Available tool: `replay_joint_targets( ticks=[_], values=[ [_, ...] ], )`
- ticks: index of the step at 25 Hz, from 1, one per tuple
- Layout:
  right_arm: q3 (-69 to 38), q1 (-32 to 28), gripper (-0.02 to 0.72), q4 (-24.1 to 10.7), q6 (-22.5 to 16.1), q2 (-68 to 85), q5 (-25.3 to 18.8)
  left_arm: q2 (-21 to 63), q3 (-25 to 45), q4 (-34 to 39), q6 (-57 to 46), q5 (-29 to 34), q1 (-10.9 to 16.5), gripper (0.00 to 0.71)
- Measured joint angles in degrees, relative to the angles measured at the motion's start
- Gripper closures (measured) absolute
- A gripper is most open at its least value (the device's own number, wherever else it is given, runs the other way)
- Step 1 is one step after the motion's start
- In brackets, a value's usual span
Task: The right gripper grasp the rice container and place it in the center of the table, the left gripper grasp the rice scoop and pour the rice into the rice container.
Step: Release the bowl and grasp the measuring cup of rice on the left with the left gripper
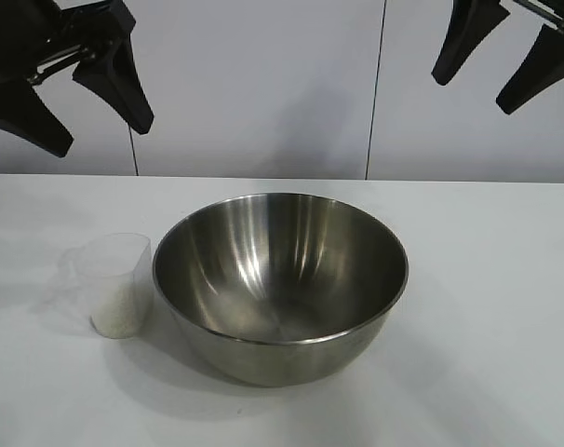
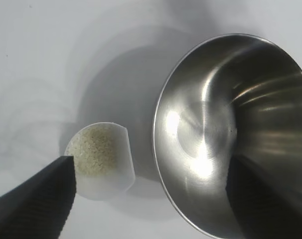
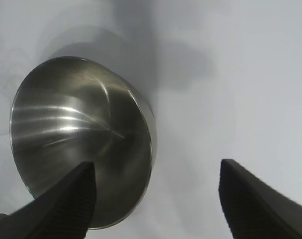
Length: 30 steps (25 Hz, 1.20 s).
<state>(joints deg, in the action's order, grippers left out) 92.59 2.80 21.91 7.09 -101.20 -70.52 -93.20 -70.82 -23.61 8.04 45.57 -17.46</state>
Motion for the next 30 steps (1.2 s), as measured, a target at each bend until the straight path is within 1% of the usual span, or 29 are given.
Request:
replay_joint_targets(
  ticks=[10,18,23,24,26,28,30],
  values=[
    [-0.1,0.0,0.219,0.0,0.0,-0.9,0.0,0.0,0.0,0.0,0.0,-2.1,0.0,0.112],
    [-3.4,0.0,0.219,0.5,0.0,-4.2,0.1,0.0,0.0,0.1,1.1,-8.2,0.0,0.112],
    [-3.4,0.0,0.219,0.4,0.0,-4.2,0.1,0.9,0.9,3.8,1.9,-9.1,0.0,0.112],
    [-3.4,0.0,0.219,0.4,0.1,-4.2,0.1,1.9,1.9,4.4,2.3,-10.1,0.0,0.112],
    [-3.4,0.0,0.219,0.2,0.2,-4.2,0.1,4.5,6.0,5.0,4.0,-14.7,0.0,0.112],
    [-3.4,0.0,0.219,0.2,0.2,-4.2,0.2,8.4,11.8,4.9,6.5,-21.4,0.0,0.112],
    [-3.4,0.0,0.219,0.2,0.5,-4.2,0.2,12.2,19.6,3.8,9.7,-29.5,0.0,0.112]
  ],
)
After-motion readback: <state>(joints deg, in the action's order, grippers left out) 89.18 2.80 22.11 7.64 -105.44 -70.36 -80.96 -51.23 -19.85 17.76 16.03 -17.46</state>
